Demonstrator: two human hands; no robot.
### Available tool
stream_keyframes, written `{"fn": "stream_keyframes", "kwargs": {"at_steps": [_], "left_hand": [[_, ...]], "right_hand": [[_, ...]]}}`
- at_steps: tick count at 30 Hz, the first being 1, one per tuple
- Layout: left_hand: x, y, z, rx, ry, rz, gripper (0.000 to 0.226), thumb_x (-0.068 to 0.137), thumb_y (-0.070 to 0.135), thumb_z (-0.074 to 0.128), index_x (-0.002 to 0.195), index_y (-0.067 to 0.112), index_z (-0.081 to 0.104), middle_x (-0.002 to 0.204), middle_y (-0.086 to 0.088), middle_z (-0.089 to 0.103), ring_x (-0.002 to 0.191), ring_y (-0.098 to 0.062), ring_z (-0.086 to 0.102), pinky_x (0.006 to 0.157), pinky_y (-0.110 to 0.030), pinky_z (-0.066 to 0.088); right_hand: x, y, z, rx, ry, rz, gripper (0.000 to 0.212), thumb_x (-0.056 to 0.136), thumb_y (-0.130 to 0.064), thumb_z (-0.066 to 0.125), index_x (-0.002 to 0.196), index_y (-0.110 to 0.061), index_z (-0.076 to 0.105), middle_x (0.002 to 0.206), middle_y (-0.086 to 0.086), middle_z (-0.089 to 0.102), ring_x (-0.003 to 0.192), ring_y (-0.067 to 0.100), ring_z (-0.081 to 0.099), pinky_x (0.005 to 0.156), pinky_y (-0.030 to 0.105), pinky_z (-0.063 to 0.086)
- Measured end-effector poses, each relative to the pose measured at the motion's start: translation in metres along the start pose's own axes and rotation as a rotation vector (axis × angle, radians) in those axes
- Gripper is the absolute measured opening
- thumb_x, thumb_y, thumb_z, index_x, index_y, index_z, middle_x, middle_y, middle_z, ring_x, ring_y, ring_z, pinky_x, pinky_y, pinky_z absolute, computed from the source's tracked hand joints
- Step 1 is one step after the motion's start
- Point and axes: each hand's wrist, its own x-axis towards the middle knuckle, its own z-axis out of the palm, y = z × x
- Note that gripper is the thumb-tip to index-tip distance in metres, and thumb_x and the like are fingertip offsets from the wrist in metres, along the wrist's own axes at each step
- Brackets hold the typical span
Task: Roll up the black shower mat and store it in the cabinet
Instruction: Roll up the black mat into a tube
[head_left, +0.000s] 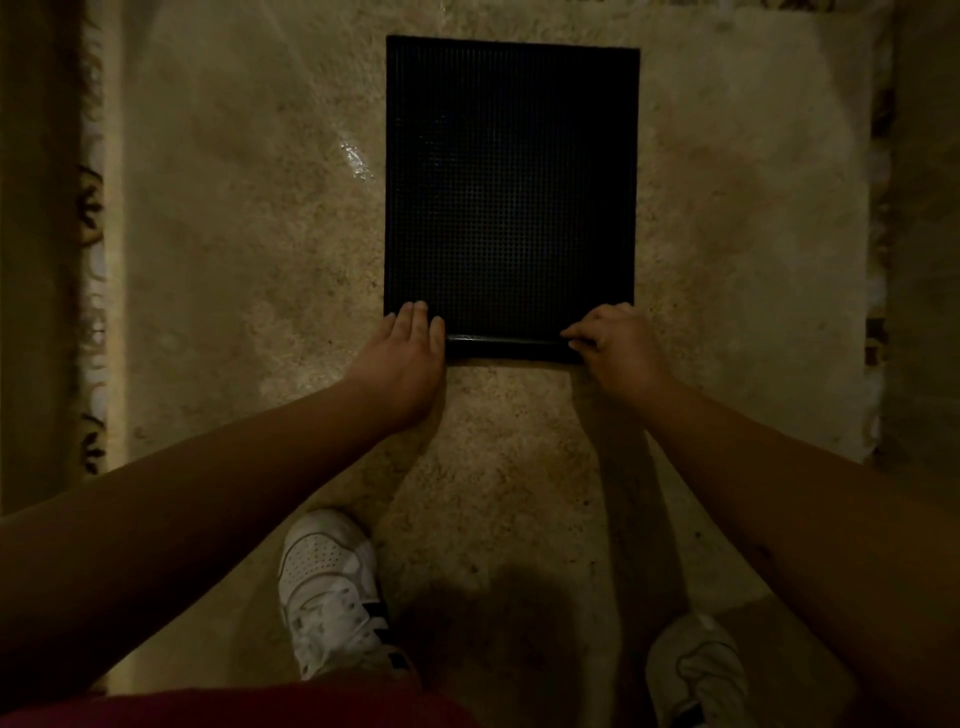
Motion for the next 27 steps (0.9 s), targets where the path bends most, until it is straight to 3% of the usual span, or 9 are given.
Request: {"fn": "stream_keyframes", "kwargs": {"at_steps": [4, 9, 14, 17, 20, 22, 25, 27], "left_hand": [[0.007, 0.001, 0.001, -0.059, -0.003, -0.042, 0.063, 0.099, 0.026, 0.018, 0.148, -0.006, -0.005, 0.156, -0.033, -0.004, 0.146, -0.042, -0.001, 0.119, -0.048, 0.008], [0.008, 0.003, 0.014, -0.078, 0.028, -0.057, 0.088, 0.094, 0.053, 0.028, 0.147, -0.005, -0.012, 0.156, -0.032, -0.01, 0.146, -0.043, -0.004, 0.118, -0.049, 0.007], [0.019, -0.006, 0.011, -0.018, 0.09, -0.051, 0.1, 0.085, 0.073, 0.022, 0.146, 0.008, -0.023, 0.158, -0.023, -0.016, 0.144, -0.049, -0.004, 0.115, -0.054, 0.016], [0.025, -0.005, 0.005, 0.027, 0.101, -0.052, 0.097, 0.087, 0.071, 0.016, 0.147, 0.004, -0.02, 0.157, -0.027, -0.016, 0.145, -0.044, -0.01, 0.117, -0.055, 0.012], [0.024, -0.007, 0.001, 0.109, 0.153, -0.032, 0.09, 0.091, 0.067, 0.017, 0.149, 0.005, -0.014, 0.159, -0.023, 0.004, 0.141, -0.038, 0.017, 0.11, -0.046, 0.028], [0.022, -0.011, -0.001, 0.172, 0.229, 0.028, 0.084, 0.092, 0.063, 0.023, 0.151, 0.013, -0.011, 0.15, -0.014, 0.024, 0.121, -0.03, 0.037, 0.093, -0.041, 0.038], [0.018, -0.016, -0.003, 0.211, 0.254, 0.177, 0.072, 0.094, 0.043, 0.035, 0.152, 0.022, -0.003, 0.135, -0.015, 0.037, 0.106, -0.03, 0.045, 0.082, -0.041, 0.042], [0.017, -0.015, -0.008, 0.167, 0.231, 0.175, 0.068, 0.093, 0.035, 0.043, 0.15, 0.023, 0.007, 0.129, -0.015, 0.043, 0.104, -0.032, 0.048, 0.079, -0.043, 0.046]], "right_hand": [[-0.01, -0.003, 0.001, -0.152, -0.049, -0.108, 0.038, 0.085, -0.003, 0.059, 0.123, -0.002, 0.062, 0.118, 0.02, 0.062, 0.107, 0.039, 0.052, 0.089, 0.041, 0.041], [-0.027, -0.003, 0.006, -0.403, -0.085, -0.162, 0.058, 0.086, -0.029, 0.063, 0.137, -0.005, 0.046, 0.124, 0.016, 0.053, 0.111, 0.034, 0.047, 0.088, 0.046, 0.043], [-0.003, -0.011, -0.003, -0.456, -0.13, -0.16, 0.044, 0.085, -0.007, 0.052, 0.129, -0.004, 0.051, 0.118, 0.016, 0.053, 0.107, 0.033, 0.047, 0.084, 0.045, 0.044], [0.0, -0.013, -0.006, -0.431, -0.149, -0.153, 0.04, 0.084, -0.004, 0.053, 0.124, -0.004, 0.054, 0.109, 0.015, 0.054, 0.103, 0.031, 0.047, 0.076, 0.042, 0.047], [0.005, -0.012, -0.011, -0.449, -0.162, -0.181, 0.031, 0.084, -0.005, 0.054, 0.114, -0.005, 0.059, 0.103, 0.014, 0.056, 0.098, 0.03, 0.05, 0.068, 0.036, 0.041], [0.011, -0.013, -0.014, -0.47, -0.189, -0.184, 0.024, 0.085, -0.008, 0.056, 0.109, -0.006, 0.061, 0.101, 0.013, 0.056, 0.097, 0.03, 0.051, 0.069, 0.035, 0.042], [0.017, -0.012, -0.016, -0.431, -0.235, -0.141, 0.024, 0.087, -0.017, 0.058, 0.11, -0.009, 0.063, 0.104, 0.012, 0.058, 0.1, 0.029, 0.053, 0.077, 0.037, 0.048], [0.018, -0.012, -0.018, -0.382, -0.247, -0.109, 0.028, 0.087, -0.023, 0.061, 0.113, -0.012, 0.061, 0.108, 0.012, 0.06, 0.101, 0.029, 0.055, 0.079, 0.038, 0.049]]}}
